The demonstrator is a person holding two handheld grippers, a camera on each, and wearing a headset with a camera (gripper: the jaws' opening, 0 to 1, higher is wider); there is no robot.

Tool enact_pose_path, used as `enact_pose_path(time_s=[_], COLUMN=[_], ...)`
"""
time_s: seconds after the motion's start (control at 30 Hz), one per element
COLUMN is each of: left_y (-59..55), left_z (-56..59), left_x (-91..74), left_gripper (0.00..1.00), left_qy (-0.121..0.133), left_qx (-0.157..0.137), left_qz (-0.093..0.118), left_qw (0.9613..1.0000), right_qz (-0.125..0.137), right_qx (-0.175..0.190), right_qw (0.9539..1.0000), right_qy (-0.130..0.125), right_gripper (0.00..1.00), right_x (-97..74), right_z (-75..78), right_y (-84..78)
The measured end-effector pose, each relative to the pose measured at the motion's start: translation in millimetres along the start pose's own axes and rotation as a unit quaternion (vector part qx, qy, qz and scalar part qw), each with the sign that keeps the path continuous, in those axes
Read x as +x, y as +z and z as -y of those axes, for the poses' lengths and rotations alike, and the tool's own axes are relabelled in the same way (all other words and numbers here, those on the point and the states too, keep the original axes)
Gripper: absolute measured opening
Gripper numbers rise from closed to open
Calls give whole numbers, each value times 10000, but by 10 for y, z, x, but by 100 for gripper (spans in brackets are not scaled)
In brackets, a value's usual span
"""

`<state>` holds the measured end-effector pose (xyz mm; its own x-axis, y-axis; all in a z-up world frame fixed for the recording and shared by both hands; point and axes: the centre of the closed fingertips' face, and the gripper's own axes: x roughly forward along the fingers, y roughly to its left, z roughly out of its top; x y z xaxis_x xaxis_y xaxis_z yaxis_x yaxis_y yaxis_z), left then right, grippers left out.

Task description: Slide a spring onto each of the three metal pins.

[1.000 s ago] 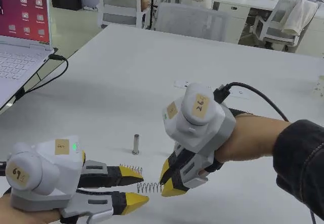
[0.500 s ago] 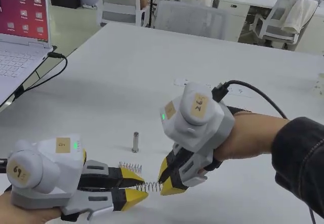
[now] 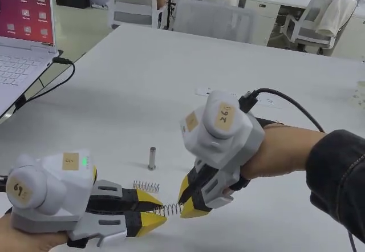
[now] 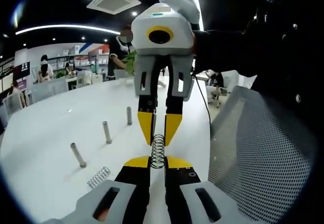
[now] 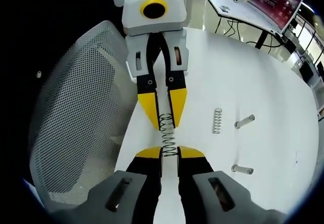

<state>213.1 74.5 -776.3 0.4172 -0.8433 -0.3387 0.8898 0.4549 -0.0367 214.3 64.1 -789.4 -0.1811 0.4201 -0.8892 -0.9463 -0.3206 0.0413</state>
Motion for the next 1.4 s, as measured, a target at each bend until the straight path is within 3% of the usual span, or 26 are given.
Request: enact_pose_path(time_s=[0.13,0.5,0.83,1.4], left_y=[21,24,-14,3], left_z=[-11,-1,7,50], left_x=[-8,-3,12,21], left_gripper=[2,2,2,2], left_qy=[18,-22,-28,-54], left_qx=[-18,-54,4,62], left_qz=[52,76,-40,-61], left_qw=[10000,10000,10000,9999], right_qz=[-53,-18,166,122], right_qx=[37,-27,46,-358], right_qw=[10000,10000,9998,9993], right_qy=[40,25,-50,-53], right_gripper=[12,8,8,8], right_x=[34,37,-97,-145], right_z=[-5,-1,-18,-95], right_y=[-40,-49,129,431])
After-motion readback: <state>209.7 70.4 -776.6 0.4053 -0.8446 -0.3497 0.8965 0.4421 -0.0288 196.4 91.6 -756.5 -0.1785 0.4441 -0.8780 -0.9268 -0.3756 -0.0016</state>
